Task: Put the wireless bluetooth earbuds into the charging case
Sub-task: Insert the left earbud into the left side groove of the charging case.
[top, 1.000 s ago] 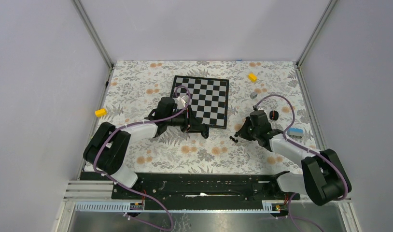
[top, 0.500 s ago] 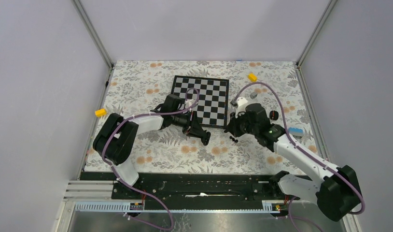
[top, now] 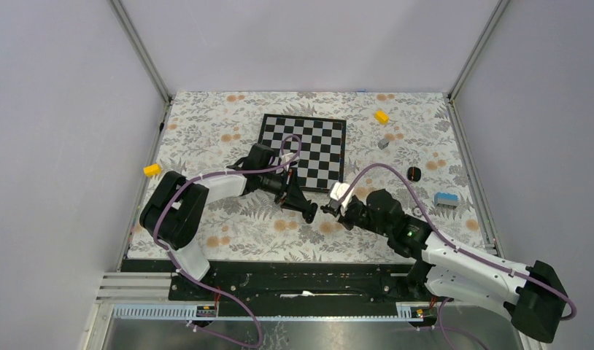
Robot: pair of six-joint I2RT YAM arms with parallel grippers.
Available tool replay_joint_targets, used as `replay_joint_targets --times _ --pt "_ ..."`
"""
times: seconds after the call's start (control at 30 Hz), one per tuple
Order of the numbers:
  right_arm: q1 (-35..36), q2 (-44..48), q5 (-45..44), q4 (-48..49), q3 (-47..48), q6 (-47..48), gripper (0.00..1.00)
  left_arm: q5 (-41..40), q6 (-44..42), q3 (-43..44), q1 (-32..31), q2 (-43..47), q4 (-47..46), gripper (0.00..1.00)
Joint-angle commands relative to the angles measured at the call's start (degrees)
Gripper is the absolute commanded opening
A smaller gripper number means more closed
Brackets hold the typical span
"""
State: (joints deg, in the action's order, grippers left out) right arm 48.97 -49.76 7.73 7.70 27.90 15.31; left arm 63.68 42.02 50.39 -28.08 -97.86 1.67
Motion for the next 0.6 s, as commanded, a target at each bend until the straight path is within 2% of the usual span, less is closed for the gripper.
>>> replay_joint_targets --times 0.0,0.33,0.57 --pt "6.21 0.28 -3.0 7.94 -1.42 10.68 0.0 2.85 -1.02 1.73 0.04 1.43 1.89 0.0" --pt "9.12 -4.75 -0.21 10.29 -0.72 17.0 0.0 3.25 -3.37 3.84 0.04 0.12 6.12 0.0" --pt "9.31 -6.36 3.07 12.32 -1.6 17.62 0.0 3.57 -4.6 4.97 0.04 -0.34 8.43 0.0"
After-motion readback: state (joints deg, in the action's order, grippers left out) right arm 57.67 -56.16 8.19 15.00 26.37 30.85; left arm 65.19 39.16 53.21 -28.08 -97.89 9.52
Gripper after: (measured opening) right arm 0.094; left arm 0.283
